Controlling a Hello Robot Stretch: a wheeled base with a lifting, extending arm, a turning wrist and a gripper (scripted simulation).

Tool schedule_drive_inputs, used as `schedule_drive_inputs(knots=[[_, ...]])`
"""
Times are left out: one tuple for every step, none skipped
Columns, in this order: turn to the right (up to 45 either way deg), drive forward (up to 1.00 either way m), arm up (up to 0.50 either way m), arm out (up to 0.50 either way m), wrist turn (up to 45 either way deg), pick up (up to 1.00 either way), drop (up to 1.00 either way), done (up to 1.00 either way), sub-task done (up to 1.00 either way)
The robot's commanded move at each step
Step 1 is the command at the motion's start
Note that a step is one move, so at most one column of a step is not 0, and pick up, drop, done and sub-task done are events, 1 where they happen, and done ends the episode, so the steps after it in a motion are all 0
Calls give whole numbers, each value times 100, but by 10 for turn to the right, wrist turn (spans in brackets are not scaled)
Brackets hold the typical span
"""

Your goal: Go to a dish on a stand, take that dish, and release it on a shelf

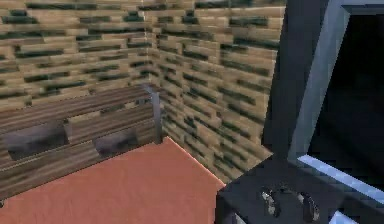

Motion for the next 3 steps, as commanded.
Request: schedule_drive_inputs(knots=[[450, 0, 0, 0, 0, 0, 0, 0, 0], [450, 0, 0, 0, 0, 0, 0, 0, 0], [300, 0, 0, 0, 0, 0, 0, 0, 0]])
